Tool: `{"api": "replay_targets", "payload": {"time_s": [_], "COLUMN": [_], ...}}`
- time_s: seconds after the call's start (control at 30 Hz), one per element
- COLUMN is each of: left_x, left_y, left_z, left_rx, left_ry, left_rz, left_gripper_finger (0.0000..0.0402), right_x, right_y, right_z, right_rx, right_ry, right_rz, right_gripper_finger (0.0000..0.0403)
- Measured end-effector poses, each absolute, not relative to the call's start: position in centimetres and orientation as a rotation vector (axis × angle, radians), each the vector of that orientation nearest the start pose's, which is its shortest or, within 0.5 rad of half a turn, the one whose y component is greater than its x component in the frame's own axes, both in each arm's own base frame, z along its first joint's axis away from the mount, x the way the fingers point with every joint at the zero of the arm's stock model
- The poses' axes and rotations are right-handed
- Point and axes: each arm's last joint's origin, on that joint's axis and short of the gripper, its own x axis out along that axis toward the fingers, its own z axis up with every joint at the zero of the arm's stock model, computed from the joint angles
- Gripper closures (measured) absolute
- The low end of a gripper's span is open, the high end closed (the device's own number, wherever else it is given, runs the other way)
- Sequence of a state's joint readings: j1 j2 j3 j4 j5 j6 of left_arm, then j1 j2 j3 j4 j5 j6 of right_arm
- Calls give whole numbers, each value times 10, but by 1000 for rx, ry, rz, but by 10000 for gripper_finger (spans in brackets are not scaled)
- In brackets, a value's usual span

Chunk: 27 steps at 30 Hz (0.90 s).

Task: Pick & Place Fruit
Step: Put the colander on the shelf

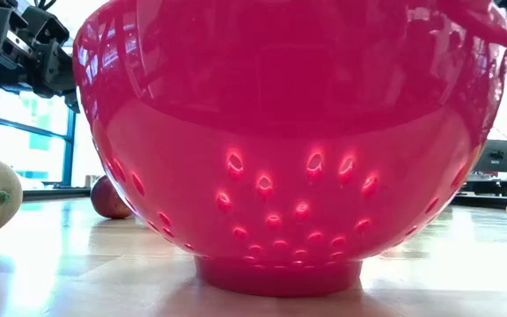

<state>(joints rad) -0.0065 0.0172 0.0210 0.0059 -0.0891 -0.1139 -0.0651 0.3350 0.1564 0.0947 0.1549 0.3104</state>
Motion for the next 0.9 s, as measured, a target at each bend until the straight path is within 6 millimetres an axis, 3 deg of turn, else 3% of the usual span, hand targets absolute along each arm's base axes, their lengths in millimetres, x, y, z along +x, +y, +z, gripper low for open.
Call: {"api": "replay_targets", "payload": {"time_s": [0.53, 0.9], "left_x": [97, 97], "left_y": [2, 2], "left_z": [170, 170], "left_rx": [-115, -147], "left_ry": [-15, -16], "left_rz": [84, 82], "left_gripper_finger": [402, 402], "right_x": [155, 186], "right_y": [-8, 5], "right_z": [238, 243], "right_rx": [269, 319], "right_ry": [144, 198], "right_rz": [-183, -108], "right_gripper_finger": [401, 401]}}
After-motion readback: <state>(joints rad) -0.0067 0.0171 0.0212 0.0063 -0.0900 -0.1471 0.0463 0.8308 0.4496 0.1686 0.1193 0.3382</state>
